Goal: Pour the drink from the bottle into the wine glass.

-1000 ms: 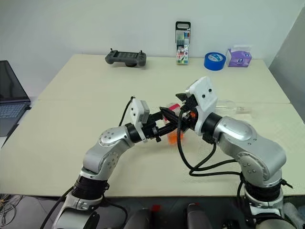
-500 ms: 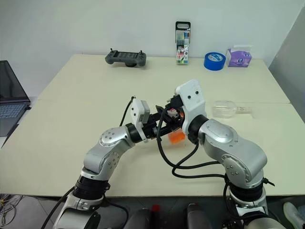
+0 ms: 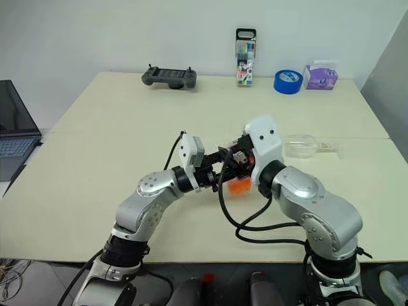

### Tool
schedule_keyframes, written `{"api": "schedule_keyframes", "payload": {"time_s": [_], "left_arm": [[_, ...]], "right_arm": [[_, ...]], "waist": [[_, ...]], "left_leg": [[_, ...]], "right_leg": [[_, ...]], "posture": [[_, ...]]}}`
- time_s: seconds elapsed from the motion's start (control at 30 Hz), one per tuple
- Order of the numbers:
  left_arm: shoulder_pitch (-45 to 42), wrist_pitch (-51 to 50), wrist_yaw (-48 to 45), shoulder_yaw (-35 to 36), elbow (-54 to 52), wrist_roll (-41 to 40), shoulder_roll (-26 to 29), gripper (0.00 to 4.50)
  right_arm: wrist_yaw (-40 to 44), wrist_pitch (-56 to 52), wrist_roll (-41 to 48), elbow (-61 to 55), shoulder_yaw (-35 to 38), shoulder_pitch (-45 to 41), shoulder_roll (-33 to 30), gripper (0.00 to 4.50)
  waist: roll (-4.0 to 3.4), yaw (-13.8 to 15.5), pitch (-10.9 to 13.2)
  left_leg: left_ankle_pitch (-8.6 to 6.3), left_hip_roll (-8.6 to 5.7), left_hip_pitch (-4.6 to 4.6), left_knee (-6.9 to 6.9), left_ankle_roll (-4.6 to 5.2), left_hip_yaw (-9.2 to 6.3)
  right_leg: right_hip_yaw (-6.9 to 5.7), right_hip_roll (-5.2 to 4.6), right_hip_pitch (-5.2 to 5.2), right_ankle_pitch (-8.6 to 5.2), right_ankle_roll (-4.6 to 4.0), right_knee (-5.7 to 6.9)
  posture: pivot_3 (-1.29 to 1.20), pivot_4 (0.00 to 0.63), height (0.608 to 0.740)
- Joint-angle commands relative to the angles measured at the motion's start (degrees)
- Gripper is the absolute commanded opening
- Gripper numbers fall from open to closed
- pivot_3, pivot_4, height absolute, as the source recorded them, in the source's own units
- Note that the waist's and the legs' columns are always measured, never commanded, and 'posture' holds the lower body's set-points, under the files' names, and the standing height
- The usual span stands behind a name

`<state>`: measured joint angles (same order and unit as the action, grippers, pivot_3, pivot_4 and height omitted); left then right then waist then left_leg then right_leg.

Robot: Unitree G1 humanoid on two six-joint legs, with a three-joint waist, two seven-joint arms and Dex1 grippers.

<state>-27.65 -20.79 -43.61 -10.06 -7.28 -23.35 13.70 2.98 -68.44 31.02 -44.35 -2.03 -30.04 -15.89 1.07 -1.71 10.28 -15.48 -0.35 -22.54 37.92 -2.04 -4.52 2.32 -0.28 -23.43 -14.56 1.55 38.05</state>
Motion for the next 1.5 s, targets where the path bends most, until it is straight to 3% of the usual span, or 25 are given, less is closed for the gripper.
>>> {"api": "schedule_keyframes", "payload": {"time_s": [0.03, 0.33, 0.7, 1.33, 1.43, 1.5], "left_arm": [[-0.77, 2.26, -0.14, 1.85, -1.21, -0.15, 0.28, 2.14], [-0.95, 2.93, -0.36, 1.93, -0.58, 0.12, 0.31, 2.14], [-2.69, 5.64, 0.38, 2.39, 3.01, 1.89, -0.41, 2.14], [-2.85, 5.94, 0.1, 2.28, 3.56, 2.39, -0.98, 2.14], [-2.77, 5.86, 0.25, 2.19, 3.42, 2.49, -1.17, 2.14], [-2.73, 5.86, 0.34, 2.2, 3.38, 2.63, -1.33, 2.14]], "right_arm": [[-0.12, -0.45, -0.36, -2.63, 6.31, 0.94, -1.91, 3.48], [0.91, -1.11, 3.15, -5.88, 8.6, 0.95, -2.27, 3.48], [-12.78, -10.57, -1.83, -11.7, 1.94, -0.21, 11.22, 3.48], [-11.04, -9.42, -6.88, -9.05, -1.9, -1.05, 11.57, 3.48], [-10.86, -8.88, -7.85, -8.12, -1.9, -1.96, 12.12, 2.9], [-10.71, -8.74, -8.41, -7.49, -2.02, -2.43, 12.44, 2.29]], "waist": [[0.0, 0.0, 0.0], [0.0, 0.01, 0.0], [-0.01, -0.03, -0.01], [-0.01, -0.1, 0.0], [-0.01, -0.11, -0.01], [-0.01, -0.11, -0.01]], "left_leg": [[0.0, 0.0, 0.0, 0.0, 0.0, -0.01], [0.0, 0.0, 0.0, 0.0, 0.0, 0.02], [0.01, 0.02, -0.01, 0.0, -0.01, -0.03], [0.01, 0.0, -0.04, -0.01, -0.01, -0.02], [0.01, 0.0, -0.04, -0.02, -0.01, -0.02], [0.01, 0.0, -0.03, -0.02, -0.01, -0.03]], "right_leg": [[-0.01, 0.0, 0.0, 0.0, 0.01, 0.01], [0.0, 0.02, 0.0, 0.0, 0.01, -0.01], [0.01, 0.04, -0.05, -0.05, 0.09, 0.04], [-0.01, 0.0, -0.07, -0.01, 0.01, 0.0], [-0.01, 0.0, -0.07, 0.0, 0.01, 0.01], [-0.02, 0.0, -0.08, 0.0, 0.0, 0.02]], "posture": [[0.0, 0.15, 0.74], [0.0, 0.15, 0.74], [0.0, 0.15, 0.74], [0.0, 0.15, 0.74], [0.0, 0.15, 0.74], [0.0, 0.15, 0.74]]}}
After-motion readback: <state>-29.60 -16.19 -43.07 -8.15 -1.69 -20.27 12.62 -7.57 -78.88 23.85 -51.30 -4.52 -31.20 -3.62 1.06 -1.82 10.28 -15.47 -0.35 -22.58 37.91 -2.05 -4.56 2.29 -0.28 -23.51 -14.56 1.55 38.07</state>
